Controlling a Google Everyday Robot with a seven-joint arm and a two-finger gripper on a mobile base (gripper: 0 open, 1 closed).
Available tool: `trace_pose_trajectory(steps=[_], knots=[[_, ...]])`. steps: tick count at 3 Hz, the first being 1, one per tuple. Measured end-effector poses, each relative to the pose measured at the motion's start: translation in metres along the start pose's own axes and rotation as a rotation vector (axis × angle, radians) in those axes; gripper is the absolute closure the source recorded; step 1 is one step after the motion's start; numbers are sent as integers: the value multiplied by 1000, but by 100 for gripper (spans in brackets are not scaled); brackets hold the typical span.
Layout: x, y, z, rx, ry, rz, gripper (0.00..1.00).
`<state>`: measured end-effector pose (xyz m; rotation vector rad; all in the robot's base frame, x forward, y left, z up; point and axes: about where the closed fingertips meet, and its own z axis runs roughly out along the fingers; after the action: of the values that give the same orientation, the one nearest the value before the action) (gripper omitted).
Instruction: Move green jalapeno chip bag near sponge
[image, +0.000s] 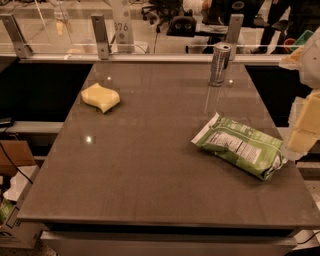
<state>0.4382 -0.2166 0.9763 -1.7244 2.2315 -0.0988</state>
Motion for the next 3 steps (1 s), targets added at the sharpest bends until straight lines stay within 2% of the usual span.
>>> trace_pose_trajectory(steps=[2,3], knots=[[-3,1,9,-12,-9,1,0],[-4,1,28,-19,-25,8,0]])
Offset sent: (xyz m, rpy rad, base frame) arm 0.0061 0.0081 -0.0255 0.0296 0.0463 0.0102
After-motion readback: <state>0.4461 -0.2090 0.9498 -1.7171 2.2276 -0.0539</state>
